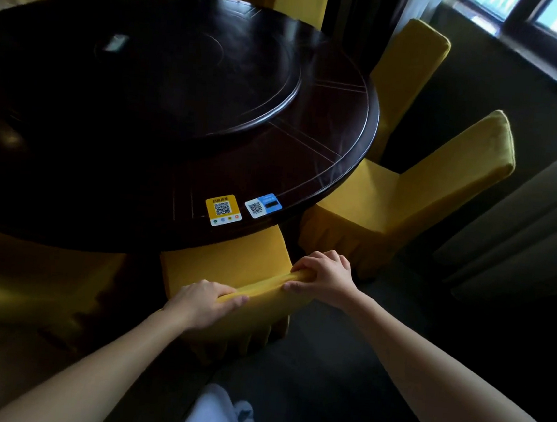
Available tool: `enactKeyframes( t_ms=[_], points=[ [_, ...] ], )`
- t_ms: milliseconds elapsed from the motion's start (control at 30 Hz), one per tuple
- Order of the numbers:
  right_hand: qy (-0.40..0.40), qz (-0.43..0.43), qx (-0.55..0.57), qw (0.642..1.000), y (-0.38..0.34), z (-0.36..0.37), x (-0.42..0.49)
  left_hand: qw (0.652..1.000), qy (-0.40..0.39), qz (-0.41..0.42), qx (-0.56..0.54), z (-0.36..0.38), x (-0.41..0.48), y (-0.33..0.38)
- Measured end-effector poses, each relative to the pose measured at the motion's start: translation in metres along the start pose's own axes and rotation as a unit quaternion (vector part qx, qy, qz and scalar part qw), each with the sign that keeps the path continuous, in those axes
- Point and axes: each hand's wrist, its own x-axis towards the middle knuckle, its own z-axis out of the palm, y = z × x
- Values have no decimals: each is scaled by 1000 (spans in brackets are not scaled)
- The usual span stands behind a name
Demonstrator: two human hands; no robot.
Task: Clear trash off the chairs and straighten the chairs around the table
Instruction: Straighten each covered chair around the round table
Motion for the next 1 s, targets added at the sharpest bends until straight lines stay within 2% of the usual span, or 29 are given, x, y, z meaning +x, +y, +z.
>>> enactKeyframes(
  t_ms=[200, 400, 567, 700, 833, 900, 1000],
  points=[
    [11, 12, 9, 1000, -2, 2, -4, 1000, -13, 6, -7, -1, 0, 0],
    [23, 11, 15, 1000, -2, 3, -5, 1000, 13, 16, -12, -2, -5, 3],
    [-17, 6, 3, 1000, 1, -1, 2, 999, -48, -4, -3, -8, -2, 9],
    [-41, -3, -21, 999, 2, -6, 3, 999, -45, -30, -1, -5, 2, 16],
    [24, -51, -74, 996, 3, 4, -13, 995, 22, -90, 23, 8, 12, 47],
    [48, -84, -80, 992, 10, 7, -21, 993, 44, -109, -4, 12, 24, 69],
    [43, -150, -59, 986, 31, 1, -29, 993, 36, -91, -69, 13, 48, 102]
  ],
)
